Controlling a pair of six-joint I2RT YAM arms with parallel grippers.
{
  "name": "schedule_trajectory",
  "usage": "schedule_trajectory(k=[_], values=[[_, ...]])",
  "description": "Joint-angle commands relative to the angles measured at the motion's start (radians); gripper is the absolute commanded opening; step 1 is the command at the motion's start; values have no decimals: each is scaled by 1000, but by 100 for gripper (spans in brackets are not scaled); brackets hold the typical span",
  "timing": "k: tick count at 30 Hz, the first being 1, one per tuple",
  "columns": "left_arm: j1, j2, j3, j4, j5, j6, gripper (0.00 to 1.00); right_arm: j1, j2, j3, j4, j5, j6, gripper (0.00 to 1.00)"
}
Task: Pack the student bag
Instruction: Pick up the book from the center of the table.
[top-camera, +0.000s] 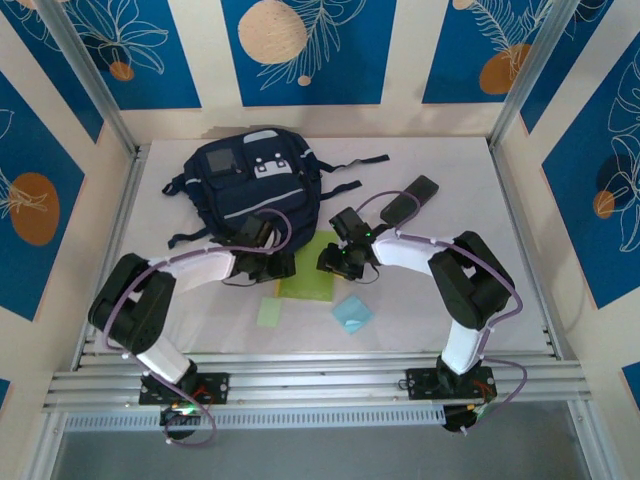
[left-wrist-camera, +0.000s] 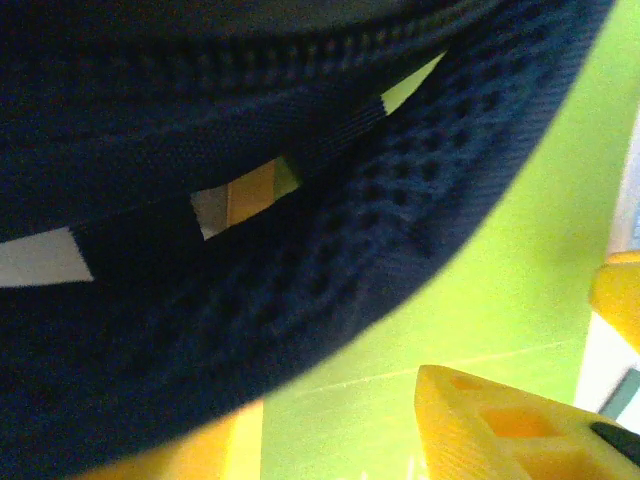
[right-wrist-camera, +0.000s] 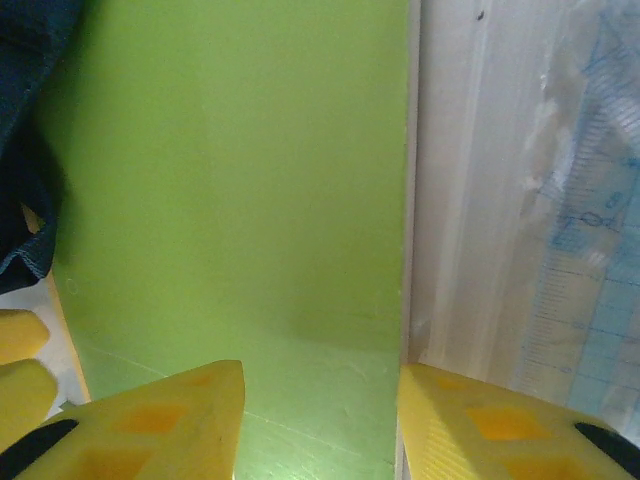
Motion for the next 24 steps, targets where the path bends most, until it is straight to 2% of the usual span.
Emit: schedule_trajectory(k=[1,6,20,24], values=[[-15,35,-13,41,15,-18,46,15,16,-18,-99,23,25,46],[-32,70,-16,57,43,-25,43,25,37,-4,-155,58,36,46],[-45,57,-15,28,37,-15,44,35,55,22,-320,157,0,50],[-46,55,-14,32,44,-16,44,33,59,3,-259,83,-10,51]])
